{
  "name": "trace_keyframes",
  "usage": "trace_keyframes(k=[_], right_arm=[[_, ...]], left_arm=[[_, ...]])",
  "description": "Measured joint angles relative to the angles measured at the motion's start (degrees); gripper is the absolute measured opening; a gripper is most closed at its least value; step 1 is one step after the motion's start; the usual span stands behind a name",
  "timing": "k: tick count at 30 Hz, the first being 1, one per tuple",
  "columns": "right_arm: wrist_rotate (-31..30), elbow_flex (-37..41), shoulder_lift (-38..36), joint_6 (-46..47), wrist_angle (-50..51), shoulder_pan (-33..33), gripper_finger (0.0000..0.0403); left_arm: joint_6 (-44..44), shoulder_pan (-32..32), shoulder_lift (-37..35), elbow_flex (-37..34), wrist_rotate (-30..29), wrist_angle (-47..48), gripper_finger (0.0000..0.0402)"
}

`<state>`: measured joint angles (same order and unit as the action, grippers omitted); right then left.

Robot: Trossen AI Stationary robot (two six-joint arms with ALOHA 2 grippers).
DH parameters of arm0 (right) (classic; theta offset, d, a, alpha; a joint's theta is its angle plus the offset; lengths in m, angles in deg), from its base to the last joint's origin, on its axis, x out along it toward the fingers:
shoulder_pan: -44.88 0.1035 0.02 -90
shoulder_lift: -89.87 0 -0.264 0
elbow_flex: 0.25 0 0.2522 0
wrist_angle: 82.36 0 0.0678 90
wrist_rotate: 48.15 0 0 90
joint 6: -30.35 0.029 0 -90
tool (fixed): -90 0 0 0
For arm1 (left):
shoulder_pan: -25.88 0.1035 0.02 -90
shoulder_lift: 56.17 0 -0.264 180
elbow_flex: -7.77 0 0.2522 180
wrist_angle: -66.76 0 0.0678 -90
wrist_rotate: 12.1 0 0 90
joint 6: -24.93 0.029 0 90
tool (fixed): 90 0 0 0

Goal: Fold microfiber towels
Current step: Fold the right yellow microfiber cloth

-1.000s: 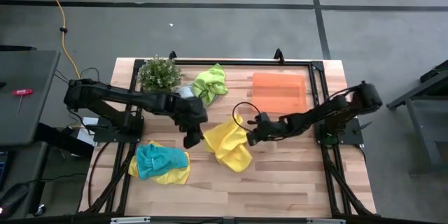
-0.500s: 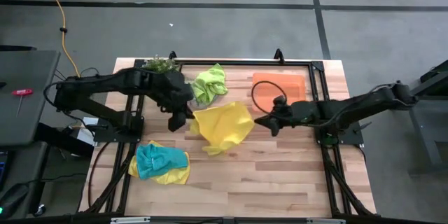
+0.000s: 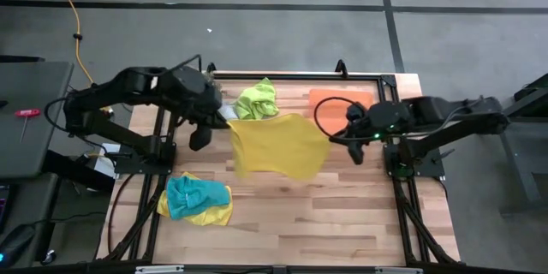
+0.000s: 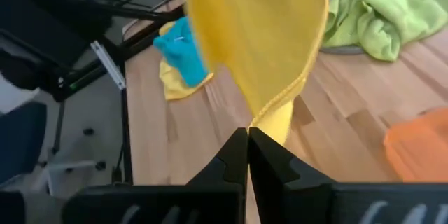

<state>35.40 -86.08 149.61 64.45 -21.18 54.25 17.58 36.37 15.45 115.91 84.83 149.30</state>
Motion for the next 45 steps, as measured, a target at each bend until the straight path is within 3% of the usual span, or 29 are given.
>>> trace_keyframes(k=[8,16,22,25,29,35,39,45], right_arm=[[3.3,-8.1,0.0,-0.4,8.9,1.9,0.0000],[13.9,-8.1,0.4,5.2,8.2,12.4,0.0000],[14.8,-8.1,0.9,16.5,4.7,21.4,0.0000],[15.1,-8.1,2.9,20.0,5.0,24.7,0.0000],[17.8,-8.1,7.0,22.8,5.2,27.3,0.0000],[21.5,-8.1,12.2,23.7,6.1,29.7,0.0000],[20.0,-8.1,13.7,23.9,11.8,29.8,0.0000],[15.8,-8.1,15.7,23.9,24.2,29.1,0.0000]], left_arm=[[4.0,-2.5,0.0,2.5,0.1,5.6,0.0000],[-1.5,-18.1,0.2,0.8,1.4,7.7,0.0000],[-10.9,-28.9,0.8,0.9,0.9,3.2,0.0000],[-12.4,-32.1,2.3,0.9,-2.1,0.9,0.0000],[-12.6,-34.1,6.0,0.9,-3.2,-0.2,0.0000],[-8.7,-35.4,14.4,0.8,2.4,-1.2,0.0000],[-4.8,-34.7,18.8,0.8,2.9,0.0,0.0000],[-1.2,-31.5,24.5,0.8,-2.2,3.8,0.0000]])
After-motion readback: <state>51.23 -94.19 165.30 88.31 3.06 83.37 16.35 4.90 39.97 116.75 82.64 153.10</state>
